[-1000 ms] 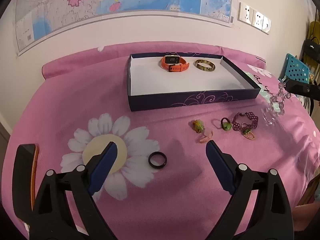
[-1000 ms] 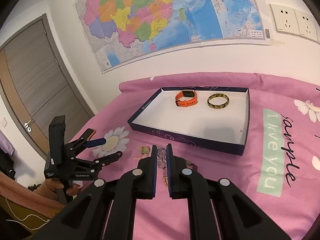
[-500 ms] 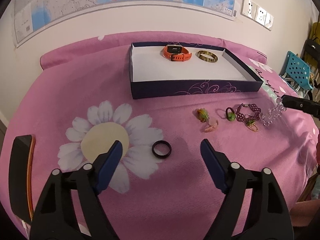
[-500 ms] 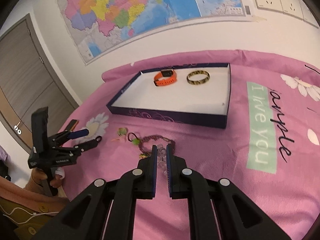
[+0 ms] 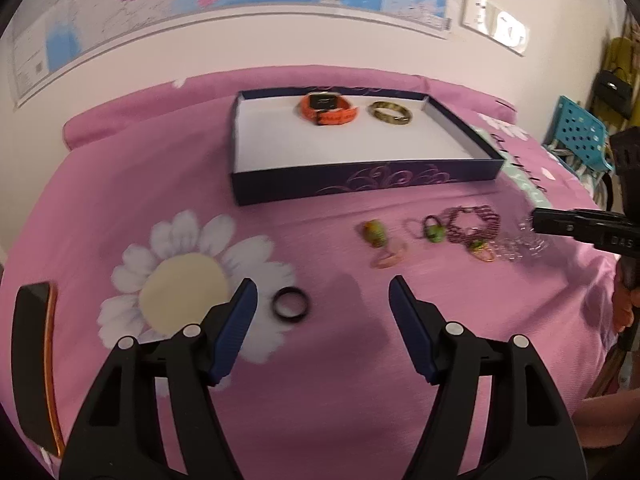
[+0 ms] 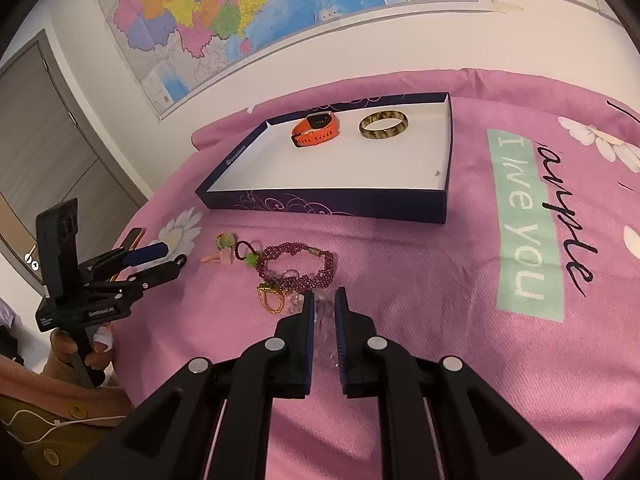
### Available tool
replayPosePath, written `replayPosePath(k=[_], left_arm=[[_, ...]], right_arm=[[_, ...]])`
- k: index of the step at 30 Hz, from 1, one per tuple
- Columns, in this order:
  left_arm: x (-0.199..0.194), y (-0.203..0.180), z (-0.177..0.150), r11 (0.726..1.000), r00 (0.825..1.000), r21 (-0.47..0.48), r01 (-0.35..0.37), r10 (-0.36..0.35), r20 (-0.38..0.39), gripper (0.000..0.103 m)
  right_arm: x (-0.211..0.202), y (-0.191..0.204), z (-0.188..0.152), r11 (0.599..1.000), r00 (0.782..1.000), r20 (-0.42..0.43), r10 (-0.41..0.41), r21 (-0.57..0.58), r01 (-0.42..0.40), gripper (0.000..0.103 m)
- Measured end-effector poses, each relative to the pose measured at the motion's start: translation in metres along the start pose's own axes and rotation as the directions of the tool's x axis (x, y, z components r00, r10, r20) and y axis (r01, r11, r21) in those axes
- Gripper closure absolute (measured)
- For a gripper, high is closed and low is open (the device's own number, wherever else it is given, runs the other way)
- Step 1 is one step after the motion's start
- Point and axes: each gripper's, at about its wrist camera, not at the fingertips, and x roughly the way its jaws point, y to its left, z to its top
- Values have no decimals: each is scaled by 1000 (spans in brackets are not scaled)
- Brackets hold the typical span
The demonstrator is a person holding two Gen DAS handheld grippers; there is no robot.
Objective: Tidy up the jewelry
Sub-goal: 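Grasp the clear crystal bracelet with the right tool while the left tool grasps the pink hair clip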
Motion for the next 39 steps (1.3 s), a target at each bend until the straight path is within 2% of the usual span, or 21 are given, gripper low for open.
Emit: replayPosePath(k=[5, 6, 8, 9, 10, 13, 16, 19, 21, 23, 28, 39], left_arm=[[4, -21, 6, 998, 1000, 59, 25, -25, 12, 35], [6, -26, 8, 997, 999, 75, 36, -37, 11, 35], [12, -30, 9, 995, 999, 86, 45, -46, 2, 36], [17, -32, 11, 995, 999, 85, 48, -47, -12, 36], [20, -32, 12, 995, 999, 83, 50, -48, -21, 37], [27, -36, 14, 994, 998, 85, 63, -60, -35, 40], [35, -38, 16, 994, 996, 82, 68, -63, -59, 46], [40, -37, 16, 995, 996, 72, 64, -58, -75, 59], [39, -36, 17, 996, 995, 66, 68, -63, -73, 63], [38, -34, 17, 995, 995, 58, 77, -73, -74, 72], [38, -32, 17, 995, 994, 48, 85, -82, -77, 86], [21, -33, 18, 991, 990, 39, 131, -129, -48, 90]], right_arm=[[2, -1, -3, 1000, 1000, -2, -4, 6, 4, 88], [1, -1, -3, 1000, 1000, 1, -4, 8, 4, 84], [-1, -2, -4, 1000, 1000, 11, -15, 12, 15, 59], [-1, -2, -4, 1000, 1000, 14, -18, 12, 18, 54], [-1, -2, -4, 1000, 1000, 14, -23, 8, 23, 51], [4, 4, -6, 998, 999, -9, -48, -30, 48, 49], [12, 9, -7, 996, 998, -30, -63, -62, 61, 49], [19, 12, -8, 993, 996, -42, -85, -84, 81, 54], [21, 12, -8, 994, 996, -45, -77, -88, 72, 72], [21, 11, -8, 994, 996, -43, -73, -89, 69, 81], [16, 8, -8, 996, 998, -33, -55, -73, 53, 81], [-5, 9, 9, 999, 999, 36, 26, -40, -25, 82]])
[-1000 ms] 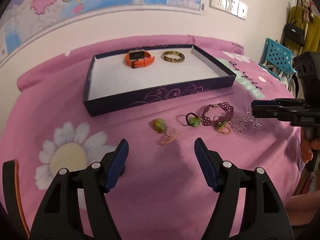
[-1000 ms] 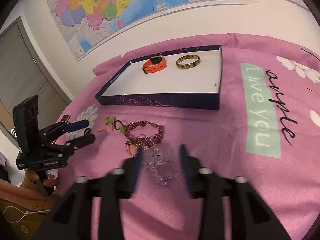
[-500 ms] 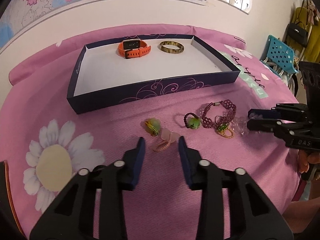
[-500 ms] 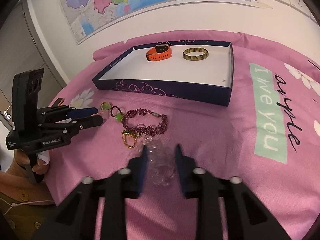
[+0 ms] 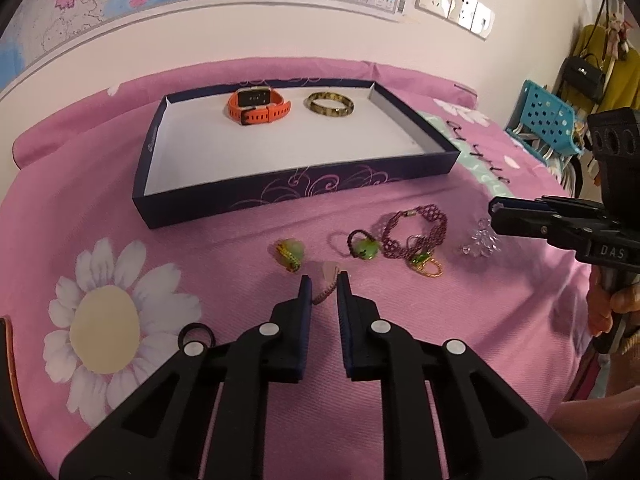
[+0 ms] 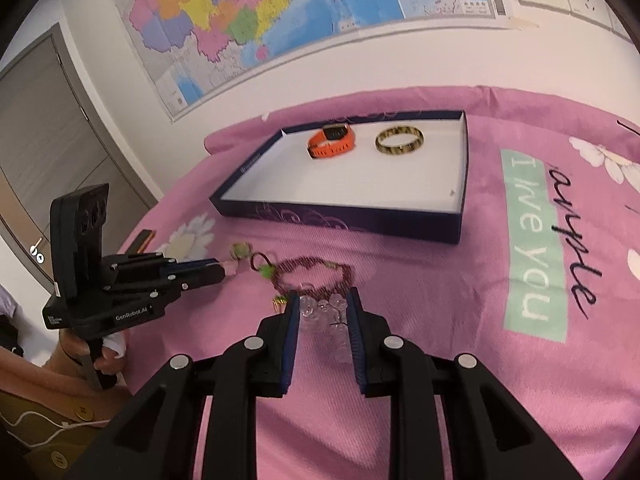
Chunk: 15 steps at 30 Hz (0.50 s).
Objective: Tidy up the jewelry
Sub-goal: 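Grasp the clear crystal bracelet with the right tool while the left tool grasps the pink hair clip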
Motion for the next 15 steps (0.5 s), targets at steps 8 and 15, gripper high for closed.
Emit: replayPosePath(k=[8, 15], left_arm=[[-16, 1, 11, 1000, 999, -6, 7, -6, 44, 90], [-20, 6, 30, 1000, 997, -7, -8, 9, 82, 90]], right_arm=[[-9, 5, 15, 1000, 999, 44, -1, -18, 2, 82], [-14, 6, 44, 998, 995, 97, -21, -51, 26, 82]])
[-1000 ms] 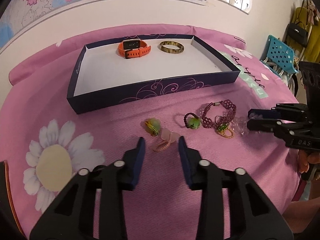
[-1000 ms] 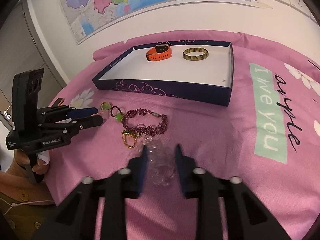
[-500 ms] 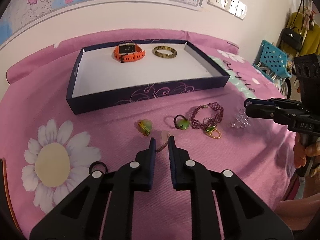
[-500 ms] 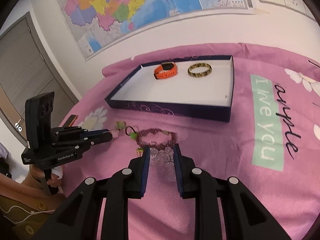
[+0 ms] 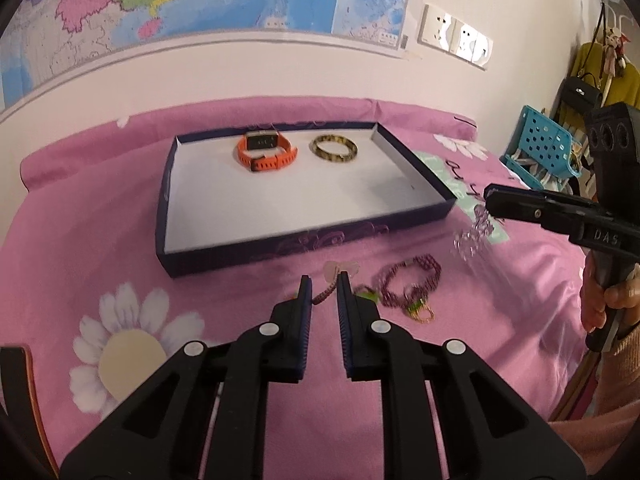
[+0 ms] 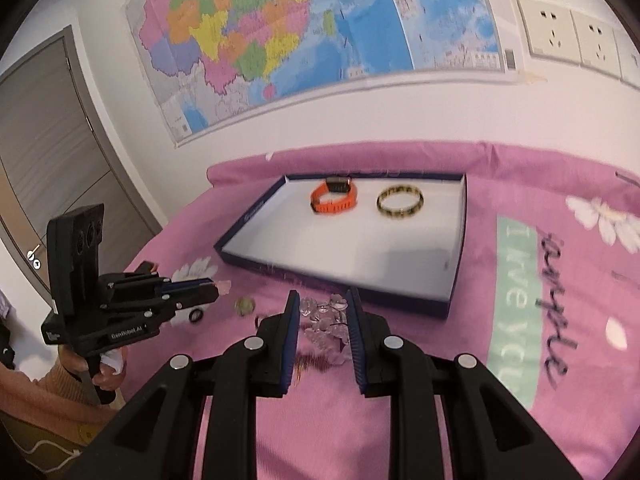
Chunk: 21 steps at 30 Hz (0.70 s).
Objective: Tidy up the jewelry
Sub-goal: 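Grasp the clear crystal bracelet with the right tool while the left tool grasps the pink hair clip, then carry the crystal bracelet with the right tool while the left tool carries the pink clip into the box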
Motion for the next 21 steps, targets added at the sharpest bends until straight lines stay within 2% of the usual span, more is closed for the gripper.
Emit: replayPosePath(k=[9, 21], left_arm=[[13, 15, 32, 999, 999, -19, -28, 28, 29, 90], [41, 32, 62, 997, 998, -44, -61, 62, 19, 89]], right_arm=[[19, -12, 41, 999, 999, 31, -33, -3, 34, 82], [62, -28, 66, 999, 999, -7, -35, 17, 36, 82]])
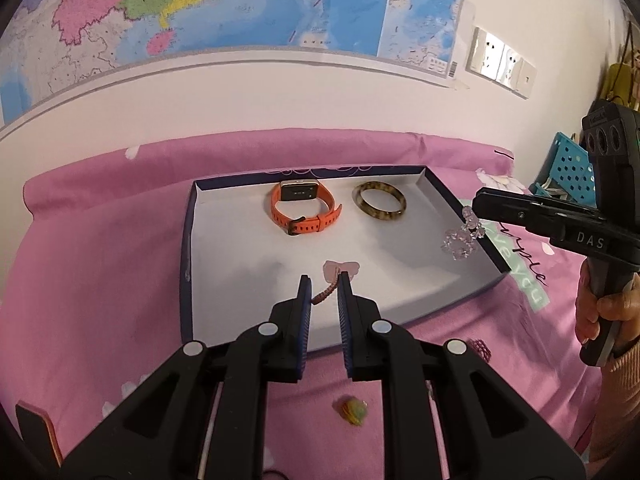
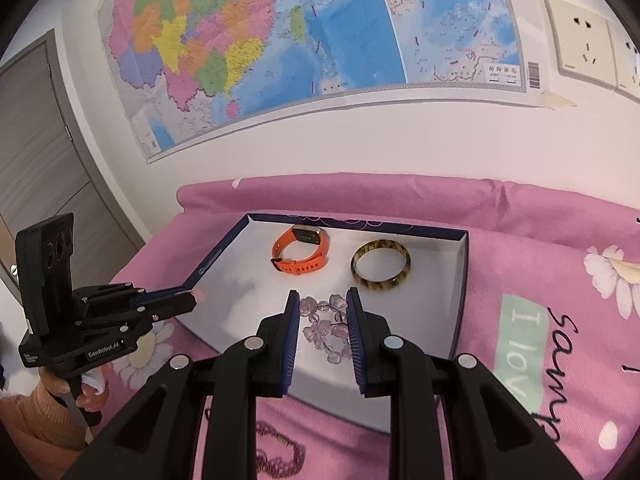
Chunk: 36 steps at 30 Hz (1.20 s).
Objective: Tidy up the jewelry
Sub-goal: 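Carry the crystal bracelet with the right tool while the left tool carries the pink clip into the box, then open the right tool to release the crystal bracelet while the left tool releases the pink clip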
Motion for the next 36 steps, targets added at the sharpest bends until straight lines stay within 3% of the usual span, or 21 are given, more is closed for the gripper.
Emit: replayPosePath(k=[16, 26, 36], left_arm=[[39, 11, 16, 999, 998, -35, -23, 21, -54, 89], [61, 14, 25, 998, 995, -40, -44, 41, -89, 89], [81, 14, 20, 998, 988, -32, -56, 51, -144, 88]], right_arm=[[37, -4, 19, 1000, 1000, -21, -21, 0, 21, 82], [53, -13, 24, 997, 997, -17, -77, 11, 77, 82], [72, -5, 10, 996, 993, -76, -87, -36, 84, 81]])
